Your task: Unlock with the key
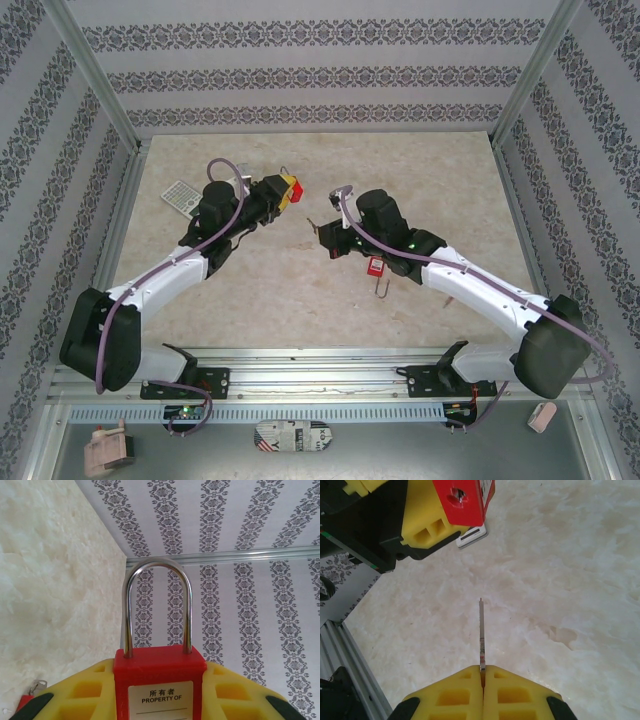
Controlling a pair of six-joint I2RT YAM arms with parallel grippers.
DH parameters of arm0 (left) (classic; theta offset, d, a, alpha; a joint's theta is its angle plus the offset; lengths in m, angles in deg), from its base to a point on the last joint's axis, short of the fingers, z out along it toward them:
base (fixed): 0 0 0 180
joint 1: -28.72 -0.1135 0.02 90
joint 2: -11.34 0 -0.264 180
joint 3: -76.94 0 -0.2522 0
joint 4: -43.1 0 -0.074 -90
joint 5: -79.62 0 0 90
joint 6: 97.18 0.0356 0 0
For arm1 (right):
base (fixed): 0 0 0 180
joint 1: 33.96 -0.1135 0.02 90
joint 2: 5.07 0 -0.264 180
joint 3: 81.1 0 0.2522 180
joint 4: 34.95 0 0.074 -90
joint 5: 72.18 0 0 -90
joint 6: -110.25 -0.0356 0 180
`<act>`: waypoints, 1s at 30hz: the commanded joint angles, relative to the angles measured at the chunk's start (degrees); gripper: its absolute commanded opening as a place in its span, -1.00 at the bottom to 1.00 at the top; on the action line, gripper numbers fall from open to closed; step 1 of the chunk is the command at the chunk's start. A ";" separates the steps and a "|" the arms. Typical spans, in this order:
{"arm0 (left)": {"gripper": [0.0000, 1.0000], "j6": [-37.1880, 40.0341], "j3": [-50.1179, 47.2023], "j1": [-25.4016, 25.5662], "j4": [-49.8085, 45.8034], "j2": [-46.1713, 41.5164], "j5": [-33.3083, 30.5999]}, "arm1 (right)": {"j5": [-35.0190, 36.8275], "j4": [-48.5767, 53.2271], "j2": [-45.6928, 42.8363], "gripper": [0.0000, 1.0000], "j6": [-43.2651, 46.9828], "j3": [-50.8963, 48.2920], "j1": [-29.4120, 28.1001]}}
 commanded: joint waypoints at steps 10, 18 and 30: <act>-1.00 0.67 -0.46 0.33 -3.97 -1.33 -1.91 | 0.82 -2.40 1.06 -1.00 0.30 3.03 -1.47; -1.00 0.74 -0.57 0.92 -4.32 -1.49 -1.81 | 1.13 -3.04 2.25 -1.00 -0.06 3.75 -1.36; -1.00 1.47 -0.72 1.65 -4.53 -1.07 -1.77 | 1.21 -2.76 3.68 -1.00 0.16 4.84 -1.36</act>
